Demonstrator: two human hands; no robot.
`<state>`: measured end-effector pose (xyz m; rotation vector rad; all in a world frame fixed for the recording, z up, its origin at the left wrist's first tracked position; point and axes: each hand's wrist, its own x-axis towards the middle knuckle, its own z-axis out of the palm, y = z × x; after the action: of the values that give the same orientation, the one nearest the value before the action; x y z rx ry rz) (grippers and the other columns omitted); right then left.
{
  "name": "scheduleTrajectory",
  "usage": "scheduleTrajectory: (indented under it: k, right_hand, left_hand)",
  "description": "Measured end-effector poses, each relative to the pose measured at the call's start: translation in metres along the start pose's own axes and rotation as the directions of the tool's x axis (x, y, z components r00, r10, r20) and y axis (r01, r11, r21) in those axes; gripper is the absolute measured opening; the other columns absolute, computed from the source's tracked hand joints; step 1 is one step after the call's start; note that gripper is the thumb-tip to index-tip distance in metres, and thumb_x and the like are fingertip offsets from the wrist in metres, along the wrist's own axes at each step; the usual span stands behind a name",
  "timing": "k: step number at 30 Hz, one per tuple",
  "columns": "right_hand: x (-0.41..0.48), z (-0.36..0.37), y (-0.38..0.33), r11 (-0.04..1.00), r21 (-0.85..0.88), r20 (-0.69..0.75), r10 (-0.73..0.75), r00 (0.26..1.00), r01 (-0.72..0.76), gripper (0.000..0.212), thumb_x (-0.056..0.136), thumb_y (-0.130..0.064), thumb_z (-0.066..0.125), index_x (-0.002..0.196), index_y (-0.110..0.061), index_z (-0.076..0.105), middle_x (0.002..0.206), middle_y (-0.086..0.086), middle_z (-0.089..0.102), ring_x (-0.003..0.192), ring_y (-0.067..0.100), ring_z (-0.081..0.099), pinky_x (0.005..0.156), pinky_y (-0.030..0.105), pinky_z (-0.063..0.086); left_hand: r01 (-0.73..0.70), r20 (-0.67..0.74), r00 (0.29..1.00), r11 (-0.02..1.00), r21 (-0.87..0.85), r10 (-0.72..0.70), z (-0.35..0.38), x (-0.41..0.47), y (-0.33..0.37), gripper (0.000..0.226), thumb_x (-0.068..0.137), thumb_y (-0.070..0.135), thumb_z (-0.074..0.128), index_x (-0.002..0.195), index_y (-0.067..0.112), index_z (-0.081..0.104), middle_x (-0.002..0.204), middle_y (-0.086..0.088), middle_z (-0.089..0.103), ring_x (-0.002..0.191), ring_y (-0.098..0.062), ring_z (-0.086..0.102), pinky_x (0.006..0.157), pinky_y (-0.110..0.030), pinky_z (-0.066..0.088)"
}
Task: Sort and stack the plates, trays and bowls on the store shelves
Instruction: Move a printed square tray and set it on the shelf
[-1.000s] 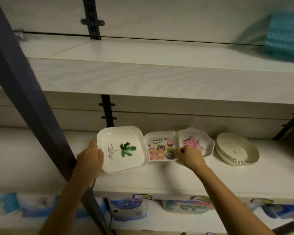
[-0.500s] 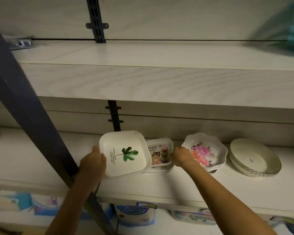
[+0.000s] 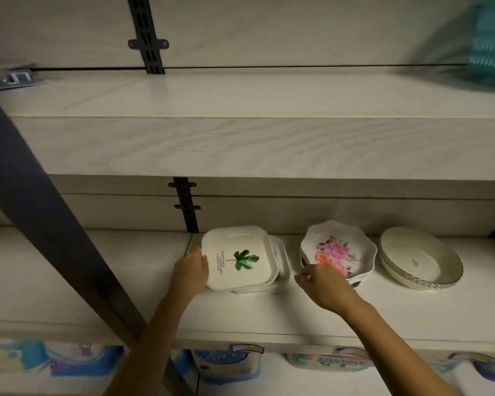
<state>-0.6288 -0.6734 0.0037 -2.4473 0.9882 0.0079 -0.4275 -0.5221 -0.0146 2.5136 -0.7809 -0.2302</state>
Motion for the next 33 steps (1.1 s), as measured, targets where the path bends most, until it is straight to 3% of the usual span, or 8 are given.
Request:
scheduleTrajectory:
  k: [5, 9, 15, 21, 24, 27, 30, 33]
  right_hand:
    - [-0.025, -0.007, 0.009, 0.999, 0.052, -0.062, 0.02, 0.998, -0.017, 0.029, 0.093, -0.033, 0.047, 0.095, -0.012, 0.068, 0.084, 0.007, 0.065, 0.075, 0.02, 0.055, 0.061, 0.026, 0.039]
    - [-0.035, -0.007, 0.014, 0.997, 0.055, -0.075, 0.051, 0.996, -0.047, 0.028, 0.093, -0.033, 0.048, 0.099, -0.014, 0.068, 0.087, 0.007, 0.069, 0.073, 0.017, 0.054, 0.069, 0.029, 0.043]
    - [-0.04, -0.006, 0.013, 0.995, 0.045, -0.058, 0.087, 0.994, -0.084, 0.027, 0.092, -0.039, 0.048, 0.099, -0.02, 0.066, 0.088, 0.003, 0.069, 0.085, 0.024, 0.063, 0.076, 0.036, 0.051]
    - [-0.041, -0.009, 0.005, 0.999, -0.031, -0.05, 0.038, 0.998, -0.04, 0.023, 0.093, -0.036, 0.044, 0.101, -0.025, 0.063, 0.088, -0.004, 0.07, 0.079, 0.016, 0.067, 0.077, 0.033, 0.056]
    - [-0.039, -0.007, -0.005, 0.997, -0.072, -0.053, -0.03, 0.998, 0.026, 0.024, 0.094, -0.036, 0.044, 0.105, -0.026, 0.063, 0.095, -0.006, 0.071, 0.083, 0.013, 0.067, 0.078, 0.03, 0.056]
    - [-0.038, -0.002, -0.021, 0.982, -0.117, -0.03, -0.151, 0.988, 0.146, 0.026, 0.094, -0.036, 0.043, 0.109, -0.027, 0.063, 0.103, -0.007, 0.07, 0.089, 0.014, 0.065, 0.077, 0.028, 0.054]
    - [-0.04, 0.006, -0.046, 0.947, -0.161, 0.021, -0.28, 0.96, 0.279, 0.027, 0.094, -0.037, 0.041, 0.111, -0.029, 0.061, 0.106, -0.007, 0.069, 0.094, 0.015, 0.064, 0.079, 0.03, 0.053]
    - [-0.043, 0.019, -0.078, 0.903, -0.165, 0.084, -0.387, 0.918, 0.396, 0.027, 0.094, -0.039, 0.04, 0.114, -0.032, 0.058, 0.109, -0.008, 0.067, 0.098, 0.015, 0.063, 0.081, 0.032, 0.052]
  left_hand:
    - [0.041, 0.082, 0.996, 0.997, 0.063, -0.046, 0.026, 0.024, 0.013, 0.031, 0.096, 0.013, 0.033, 0.121, -0.001, 0.046, 0.119, -0.021, 0.06, 0.107, -0.034, 0.057, 0.075, -0.033, 0.041]
    - [0.052, 0.131, 0.989, 0.993, 0.104, -0.065, 0.037, 0.035, 0.017, 0.033, 0.096, 0.013, 0.032, 0.124, 0.0, 0.044, 0.123, -0.021, 0.059, 0.11, -0.034, 0.057, 0.084, -0.037, 0.046]
    - [0.016, 0.137, 0.99, 0.995, 0.095, -0.029, 0.046, 0.045, 0.021, 0.03, 0.096, 0.015, 0.035, 0.117, -0.003, 0.049, 0.12, -0.022, 0.06, 0.108, -0.035, 0.057, 0.082, -0.037, 0.046]
    - [-0.098, 0.084, 0.993, 0.977, 0.189, 0.083, 0.033, 0.034, 0.02, 0.034, 0.098, 0.027, 0.035, 0.114, 0.001, 0.048, 0.112, -0.018, 0.063, 0.1, -0.034, 0.061, 0.068, -0.034, 0.039]
    - [-0.22, 0.165, 0.969, 0.949, 0.227, 0.185, 0.014, 0.012, 0.015, 0.029, 0.097, 0.029, 0.037, 0.103, 0.007, 0.055, 0.102, -0.012, 0.065, 0.083, -0.023, 0.056, 0.064, -0.029, 0.037]
    - [-0.288, 0.28, 0.931, 0.943, 0.166, 0.235, -0.006, -0.015, -0.002, 0.023, 0.096, 0.03, 0.04, 0.081, 0.015, 0.05, 0.077, -0.001, 0.055, 0.077, -0.017, 0.052, 0.057, -0.024, 0.034]
    - [-0.257, 0.352, 0.912, 0.963, 0.082, 0.213, -0.03, -0.042, -0.023, 0.027, 0.094, 0.032, 0.043, 0.071, 0.019, 0.046, 0.072, 0.001, 0.054, 0.077, -0.017, 0.054, 0.065, -0.025, 0.04]
    - [-0.164, 0.396, 0.905, 0.986, -0.017, 0.158, -0.058, -0.073, -0.043, 0.024, 0.094, 0.032, 0.045, 0.075, 0.018, 0.051, 0.072, 0.001, 0.055, 0.071, -0.011, 0.054, 0.069, -0.022, 0.045]
